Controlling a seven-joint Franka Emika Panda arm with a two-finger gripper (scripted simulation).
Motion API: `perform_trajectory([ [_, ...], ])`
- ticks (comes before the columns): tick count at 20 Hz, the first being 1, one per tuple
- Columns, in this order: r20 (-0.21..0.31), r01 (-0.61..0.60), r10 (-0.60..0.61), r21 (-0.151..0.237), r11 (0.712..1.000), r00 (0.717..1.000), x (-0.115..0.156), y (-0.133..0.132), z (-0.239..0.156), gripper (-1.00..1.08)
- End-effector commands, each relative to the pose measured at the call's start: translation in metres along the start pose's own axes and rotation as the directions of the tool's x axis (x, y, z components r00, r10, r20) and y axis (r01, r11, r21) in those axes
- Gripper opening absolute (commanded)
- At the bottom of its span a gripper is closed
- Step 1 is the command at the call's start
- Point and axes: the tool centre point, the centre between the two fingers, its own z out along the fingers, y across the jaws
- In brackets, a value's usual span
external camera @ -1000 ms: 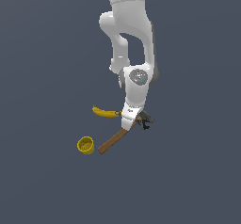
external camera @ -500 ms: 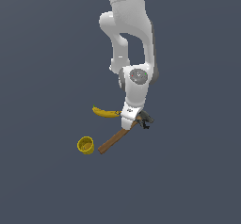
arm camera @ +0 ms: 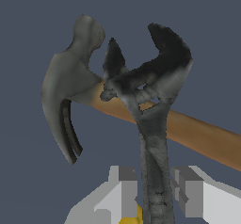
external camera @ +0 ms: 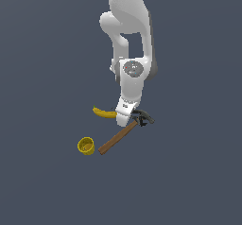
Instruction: Pick up a designated object from a clutter of objects.
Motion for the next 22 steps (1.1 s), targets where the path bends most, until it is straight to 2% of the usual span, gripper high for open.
perform_trajectory([
  [1, 0.0, 0.0, 0.0, -0.001, 1.0, 1.0, -0.01, 0.004, -0.015, -1.0],
  [22, -0.004, 0.002, -0.002, 0.004, 1.0, 1.0, -0.131, 0.057, -0.207, -1.0],
])
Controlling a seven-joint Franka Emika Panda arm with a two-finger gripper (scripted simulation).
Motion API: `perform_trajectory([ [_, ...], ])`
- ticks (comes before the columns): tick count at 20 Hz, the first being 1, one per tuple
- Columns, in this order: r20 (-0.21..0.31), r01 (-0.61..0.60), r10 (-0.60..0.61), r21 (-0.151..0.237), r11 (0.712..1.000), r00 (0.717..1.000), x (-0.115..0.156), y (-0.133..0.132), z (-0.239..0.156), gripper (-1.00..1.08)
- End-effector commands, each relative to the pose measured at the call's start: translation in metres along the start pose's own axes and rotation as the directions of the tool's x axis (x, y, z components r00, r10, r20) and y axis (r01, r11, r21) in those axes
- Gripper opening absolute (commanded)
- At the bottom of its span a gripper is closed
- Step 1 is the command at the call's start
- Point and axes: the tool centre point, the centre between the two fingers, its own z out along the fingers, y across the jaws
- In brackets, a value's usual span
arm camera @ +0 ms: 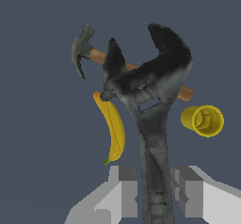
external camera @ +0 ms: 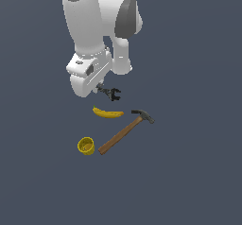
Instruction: Pick up a designated object from a clutter of objects.
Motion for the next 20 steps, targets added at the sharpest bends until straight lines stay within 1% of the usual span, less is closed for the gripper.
perform_trajectory([
  [1, 0.0, 0.0, 0.0, 0.001, 1.0, 1.0, -0.015, 0.006, -0.024, -1.0],
  [6, 0.002, 0.0, 0.0, 0.001, 1.0, 1.0, -0.044, 0.021, -0.07, -1.0],
  [11, 0.004, 0.0, 0.0, 0.001, 1.0, 1.0, -0.066, 0.033, -0.105, -1.0],
  [16, 0.005, 0.0, 0.0, 0.001, 1.0, 1.0, -0.08, 0.042, -0.128, -1.0],
  [20, 0.006, 0.0, 0.0, 0.001, 1.0, 1.0, -0.086, 0.046, -0.139, -1.0],
])
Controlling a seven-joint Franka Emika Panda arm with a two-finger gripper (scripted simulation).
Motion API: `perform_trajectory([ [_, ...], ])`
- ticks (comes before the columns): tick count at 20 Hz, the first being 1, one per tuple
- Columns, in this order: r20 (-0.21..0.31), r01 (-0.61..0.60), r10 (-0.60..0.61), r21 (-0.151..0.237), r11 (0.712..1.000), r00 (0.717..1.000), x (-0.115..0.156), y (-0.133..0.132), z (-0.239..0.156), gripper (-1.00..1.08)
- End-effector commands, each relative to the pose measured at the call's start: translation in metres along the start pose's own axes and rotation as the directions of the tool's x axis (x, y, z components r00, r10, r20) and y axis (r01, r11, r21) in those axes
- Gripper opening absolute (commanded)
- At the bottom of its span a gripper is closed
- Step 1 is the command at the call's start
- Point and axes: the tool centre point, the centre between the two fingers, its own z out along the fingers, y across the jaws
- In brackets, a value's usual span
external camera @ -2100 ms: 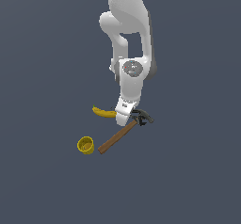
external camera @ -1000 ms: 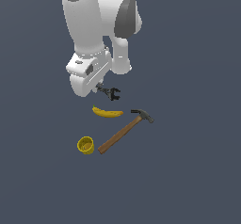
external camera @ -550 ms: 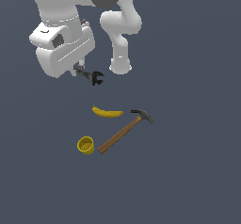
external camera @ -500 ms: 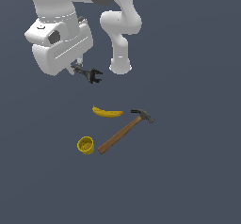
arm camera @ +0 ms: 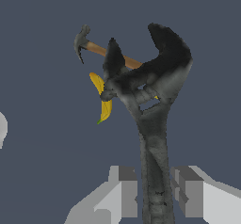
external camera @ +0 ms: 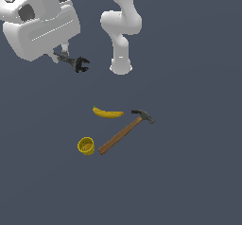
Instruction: Pick up a designated object from a clutter of objects.
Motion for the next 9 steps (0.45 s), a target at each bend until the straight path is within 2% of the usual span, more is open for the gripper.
perform_trajectory([
  [1, 0.0, 0.001, -0.001, 0.0, 1.0, 1.0, -0.0033, 0.0023, -0.0058, -1.0],
  [9, 0.0, 0.001, -0.001, 0.0, 1.0, 1.0, -0.0035, 0.0036, -0.0066, -1.0],
])
